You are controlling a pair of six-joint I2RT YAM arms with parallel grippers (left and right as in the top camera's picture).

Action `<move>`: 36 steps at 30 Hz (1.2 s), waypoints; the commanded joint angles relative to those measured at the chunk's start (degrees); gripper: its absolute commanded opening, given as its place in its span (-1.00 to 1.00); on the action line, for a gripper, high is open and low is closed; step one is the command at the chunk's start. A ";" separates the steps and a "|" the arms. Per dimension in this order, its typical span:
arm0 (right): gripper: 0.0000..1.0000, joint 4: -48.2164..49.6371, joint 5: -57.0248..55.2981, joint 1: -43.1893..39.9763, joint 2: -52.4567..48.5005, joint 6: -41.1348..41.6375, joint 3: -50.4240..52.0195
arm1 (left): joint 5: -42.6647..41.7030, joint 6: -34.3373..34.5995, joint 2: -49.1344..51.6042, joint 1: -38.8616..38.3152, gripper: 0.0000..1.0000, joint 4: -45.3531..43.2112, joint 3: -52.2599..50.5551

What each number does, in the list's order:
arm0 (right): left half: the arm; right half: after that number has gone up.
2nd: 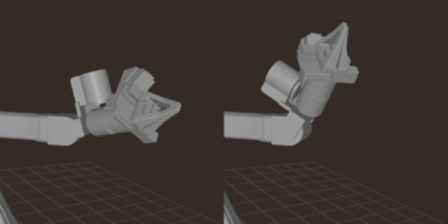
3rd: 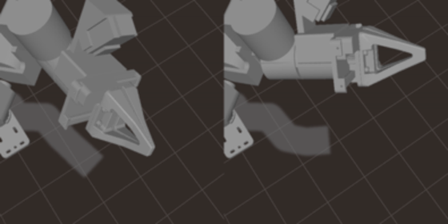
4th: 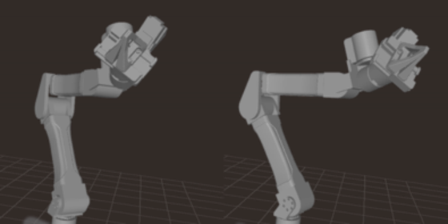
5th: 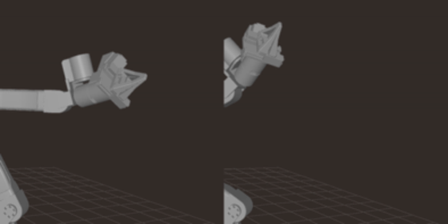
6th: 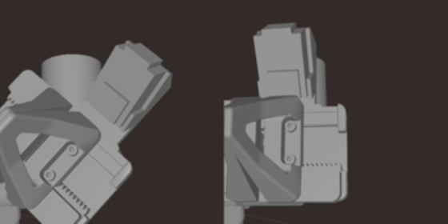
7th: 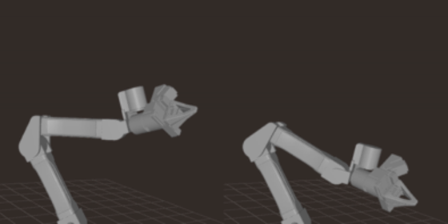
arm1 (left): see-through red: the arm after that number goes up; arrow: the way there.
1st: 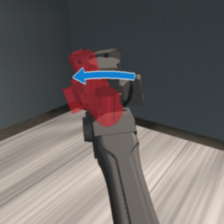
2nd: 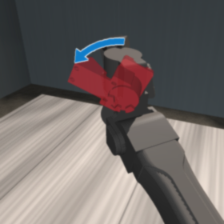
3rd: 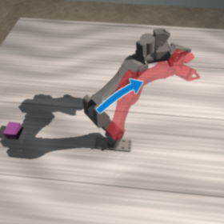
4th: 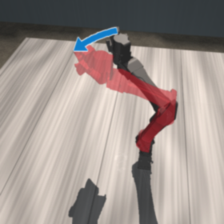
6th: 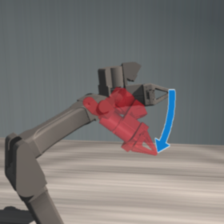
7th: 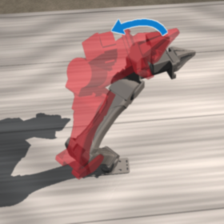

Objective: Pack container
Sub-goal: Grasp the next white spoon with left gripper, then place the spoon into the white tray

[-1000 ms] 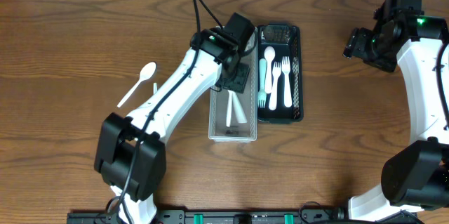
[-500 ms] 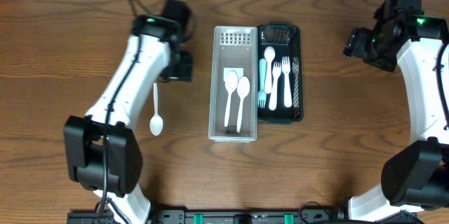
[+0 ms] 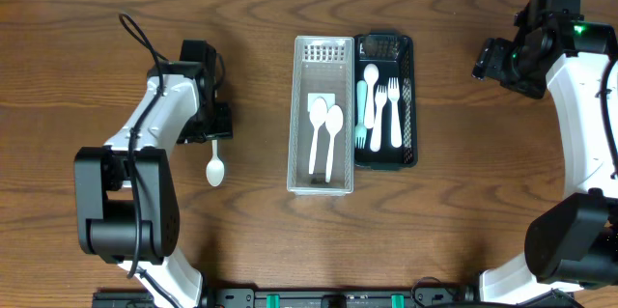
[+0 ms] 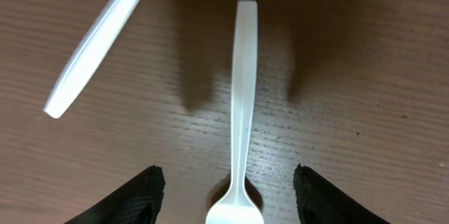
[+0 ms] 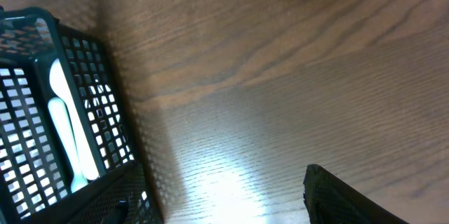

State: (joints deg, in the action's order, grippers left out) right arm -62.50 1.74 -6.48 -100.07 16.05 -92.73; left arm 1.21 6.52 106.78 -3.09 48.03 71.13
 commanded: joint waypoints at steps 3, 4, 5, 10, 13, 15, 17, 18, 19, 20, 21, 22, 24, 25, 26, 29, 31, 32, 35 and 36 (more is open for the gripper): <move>0.50 -0.61 -0.20 -0.26 0.07 -0.46 -0.33 | -3.65 -1.14 0.31 0.17 0.24 -3.21 -5.07; 0.50 -0.70 -0.20 -0.26 0.07 -0.46 -0.33 | -3.63 -1.14 0.31 0.17 0.22 -3.78 -5.92; 0.50 -0.72 -0.22 -0.26 0.07 -0.46 -0.33 | -3.63 -1.16 0.31 0.20 0.21 -4.31 -6.69; 0.50 -0.76 -0.22 -0.26 0.07 -0.46 -0.33 | -3.63 -1.14 0.31 0.17 0.01 -6.25 -9.79; 0.50 -0.79 -0.20 -0.26 0.07 -0.46 -0.33 | -4.55 -1.16 0.31 0.17 -0.42 -5.92 -10.12; 0.50 -0.79 -0.20 -0.26 0.07 -0.46 -0.33 | -5.25 -1.14 0.24 0.17 -0.60 -5.73 -10.08; 0.50 -0.83 -0.20 -0.26 0.07 -0.46 -0.33 | -5.35 -1.11 0.07 0.04 -0.63 -4.63 -9.42; 0.50 -0.96 -0.20 -0.26 0.07 -0.46 -0.33 | -5.33 -1.14 -0.20 -0.15 -0.69 -3.76 -8.79; 0.49 -1.01 -0.20 -0.26 0.07 -0.46 -0.33 | -5.33 -1.14 -0.72 -0.46 -0.74 -2.56 -7.76; 0.49 -1.05 -0.20 -0.26 0.07 -0.46 -0.33 | -5.33 -1.14 -1.31 -0.76 -0.77 -1.40 -6.62; 0.49 -1.05 -0.20 -0.26 0.07 -0.46 -0.33 | -5.33 -1.11 -2.25 -1.33 -0.80 0.17 -4.98; 0.49 -1.03 -0.20 -0.26 0.07 -0.46 -0.33 | -5.33 -1.14 -3.43 -2.10 -0.84 1.86 -3.02; 0.48 -0.96 -0.20 -0.26 0.07 -0.46 -0.33 | -5.33 -1.14 -5.79 -3.89 -0.88 4.63 0.92; 0.49 -0.96 -0.20 -0.26 0.07 -0.46 -0.33 | -5.33 -1.14 -7.34 -5.27 -0.88 5.95 3.28; 0.49 -0.92 -0.20 -0.26 0.07 -0.46 -0.33 | -5.31 -1.16 -8.68 -6.62 -0.88 6.84 5.20; 0.49 -0.92 -0.20 -0.26 0.07 -0.46 -0.33 | -5.31 -1.14 -12.94 -11.98 -0.88 7.58 10.25; 0.48 -0.94 -0.20 -0.26 0.07 -0.46 -0.33 | -5.29 -0.83 -15.04 -15.82 -0.88 5.99 11.50; 0.48 -0.96 -0.20 -0.26 0.07 -0.46 -0.33 | -5.29 -0.24 -15.65 -17.55 -0.88 4.98 11.52; 0.48 -0.96 -0.20 -0.26 0.07 -0.46 -0.33 | -5.27 2.49 -15.30 -22.43 -0.88 2.56 11.17; 0.48 -0.96 -0.20 -0.26 0.07 -0.46 -0.33 | -5.27 3.30 -14.84 -23.67 -0.88 1.70 10.71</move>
State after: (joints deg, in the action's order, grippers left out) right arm -63.40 1.74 -6.48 -100.07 16.05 -92.73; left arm -4.40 6.94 89.49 -24.27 50.39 83.22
